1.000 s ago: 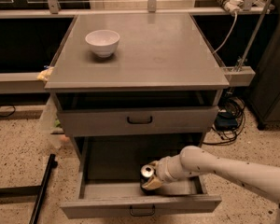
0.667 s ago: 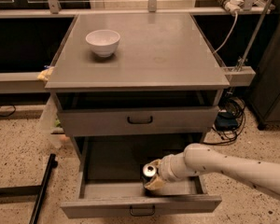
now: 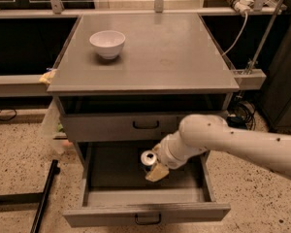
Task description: Pick pepsi can from middle drawer and place on counter
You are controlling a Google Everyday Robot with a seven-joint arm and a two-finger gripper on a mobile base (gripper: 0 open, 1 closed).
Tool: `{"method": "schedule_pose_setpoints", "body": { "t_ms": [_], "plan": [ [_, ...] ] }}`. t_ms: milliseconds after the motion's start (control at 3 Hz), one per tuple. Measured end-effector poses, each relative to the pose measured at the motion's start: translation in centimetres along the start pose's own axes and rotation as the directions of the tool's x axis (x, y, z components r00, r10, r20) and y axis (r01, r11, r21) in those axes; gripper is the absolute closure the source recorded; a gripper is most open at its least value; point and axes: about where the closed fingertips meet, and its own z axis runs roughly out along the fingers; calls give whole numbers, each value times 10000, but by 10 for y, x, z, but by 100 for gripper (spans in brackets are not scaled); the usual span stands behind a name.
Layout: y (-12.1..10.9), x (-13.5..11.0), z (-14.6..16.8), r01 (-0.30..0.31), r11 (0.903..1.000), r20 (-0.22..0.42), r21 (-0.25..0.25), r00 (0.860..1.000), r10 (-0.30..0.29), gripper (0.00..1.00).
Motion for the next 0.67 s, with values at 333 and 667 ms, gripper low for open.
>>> {"method": "schedule_pose_setpoints", "body": {
  "t_ms": [333,667],
  "plan": [
    [1,-29,-31,-110,9998,-345,174,9993,116,100],
    [0,-28,-32,-134,9997,-324,223,9994,141,100]
  ]
}}
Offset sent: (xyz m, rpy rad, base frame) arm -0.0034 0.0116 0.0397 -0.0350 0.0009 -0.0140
